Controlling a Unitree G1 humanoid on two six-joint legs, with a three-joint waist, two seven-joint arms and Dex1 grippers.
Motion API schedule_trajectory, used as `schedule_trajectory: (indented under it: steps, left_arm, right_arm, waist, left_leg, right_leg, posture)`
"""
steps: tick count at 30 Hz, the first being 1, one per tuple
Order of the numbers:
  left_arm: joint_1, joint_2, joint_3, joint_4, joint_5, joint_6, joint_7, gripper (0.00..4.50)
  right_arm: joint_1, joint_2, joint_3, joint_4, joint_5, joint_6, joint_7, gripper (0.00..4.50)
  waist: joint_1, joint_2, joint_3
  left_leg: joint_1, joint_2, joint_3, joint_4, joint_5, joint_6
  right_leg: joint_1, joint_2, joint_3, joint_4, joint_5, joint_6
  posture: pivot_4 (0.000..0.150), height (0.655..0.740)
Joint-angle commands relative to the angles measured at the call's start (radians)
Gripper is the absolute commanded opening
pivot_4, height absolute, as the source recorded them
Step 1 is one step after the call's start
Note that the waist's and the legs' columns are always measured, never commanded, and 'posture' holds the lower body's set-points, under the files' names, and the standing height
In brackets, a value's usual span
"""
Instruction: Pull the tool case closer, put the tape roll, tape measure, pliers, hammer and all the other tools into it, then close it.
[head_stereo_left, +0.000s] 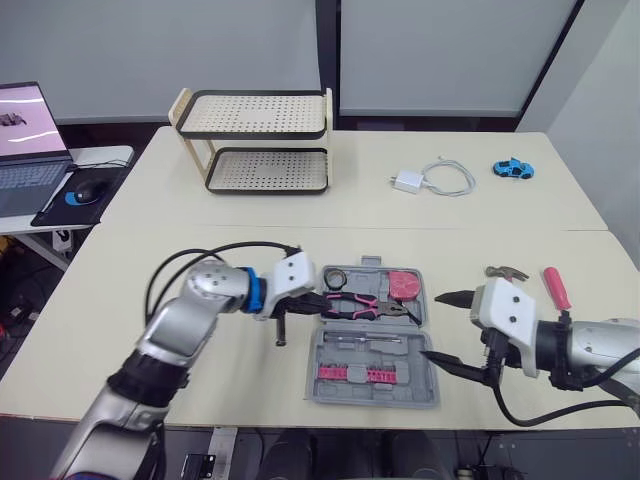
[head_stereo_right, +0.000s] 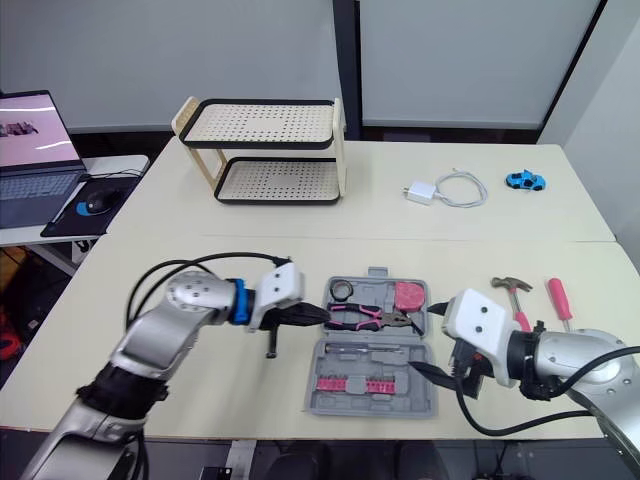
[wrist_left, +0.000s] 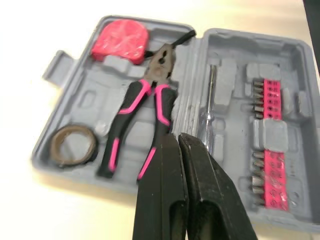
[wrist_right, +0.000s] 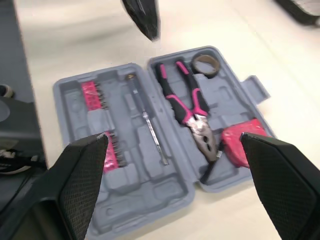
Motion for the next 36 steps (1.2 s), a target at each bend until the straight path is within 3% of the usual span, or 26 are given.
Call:
schedule_trajectory:
  steps: [1,6,10,11,14,18,25,36]
  left_arm:
    - [0.115,0.070,0.159,-0.053,-0.054,-0.004,0.034,0.02]
    - [0.284,0.106,0.319,0.000,-0.050,-0.089,0.122,0.02]
    - [0.401,0.073,0.412,0.048,-0.053,-0.151,0.199,0.02]
    - [0.438,0.060,0.435,0.053,-0.058,-0.166,0.218,0.20]
    - [0.506,0.036,0.469,0.043,-0.076,-0.187,0.241,0.88]
    - [0.600,0.004,0.508,0.030,-0.094,-0.212,0.280,2.20]
    - [0.631,-0.008,0.514,0.049,-0.104,-0.256,0.316,4.47]
    - [0.609,0.013,0.505,0.020,-0.132,-0.282,0.314,4.47]
  right_arm:
    - [0.092,0.013,-0.171,0.033,-0.053,-0.080,0.028,4.50]
    - [0.306,0.071,-0.426,0.123,-0.099,-0.140,0.107,4.50]
    - [0.447,0.160,-0.563,0.207,-0.144,-0.215,0.133,4.50]
    - [0.476,0.186,-0.590,0.226,-0.147,-0.227,0.134,4.50]
    - [0.517,0.228,-0.629,0.268,-0.151,-0.259,0.140,4.50]
    - [0.550,0.257,-0.665,0.341,-0.141,-0.273,0.153,4.50]
    - [0.544,0.235,-0.665,0.402,-0.142,-0.289,0.168,4.50]
    - [0.485,0.192,-0.630,0.396,-0.120,-0.254,0.181,4.50]
  waist:
    - [0.001,0.000,0.000]
    - [0.010,0.000,0.000]
    - [0.020,0.000,0.000]
    - [0.022,0.001,0.000]
    - [0.023,0.002,-0.001]
    - [0.022,0.006,-0.004]
    - [0.027,0.008,-0.005]
    - [0.027,0.009,-0.006]
  left_leg:
    - [0.000,0.000,0.000,0.000,0.000,0.000]
    - [0.001,0.000,0.000,0.000,-0.002,0.004]
    - [0.002,0.000,0.000,0.000,-0.002,0.004]
    - [0.002,0.000,0.000,-0.001,-0.002,0.004]
    - [0.003,0.000,0.001,-0.001,-0.003,0.004]
    - [0.004,0.001,0.002,-0.002,-0.003,0.004]
    - [0.007,0.000,0.003,-0.003,-0.003,0.005]
    - [0.007,0.000,0.003,-0.003,-0.003,0.005]
  right_leg:
    - [0.000,0.000,0.000,0.000,0.000,0.000]
    - [0.002,0.000,0.000,0.000,0.000,0.000]
    - [0.003,-0.001,0.000,-0.001,0.000,0.000]
    - [0.003,-0.001,0.000,-0.001,0.000,0.000]
    - [0.003,-0.001,0.001,-0.001,0.000,0.000]
    - [0.003,-0.001,0.003,-0.001,0.000,0.000]
    - [0.007,-0.002,0.003,-0.002,-0.001,-0.001]
    - [0.007,-0.002,0.003,-0.002,-0.001,-0.001]
  posture:
    - [0.150,0.7318]
    - [0.150,0.7318]
    - [0.150,0.7318]
    - [0.150,0.7318]
    - [0.150,0.7318]
    - [0.150,0.7318]
    - [0.150,0.7318]
    - [0.150,0.7318]
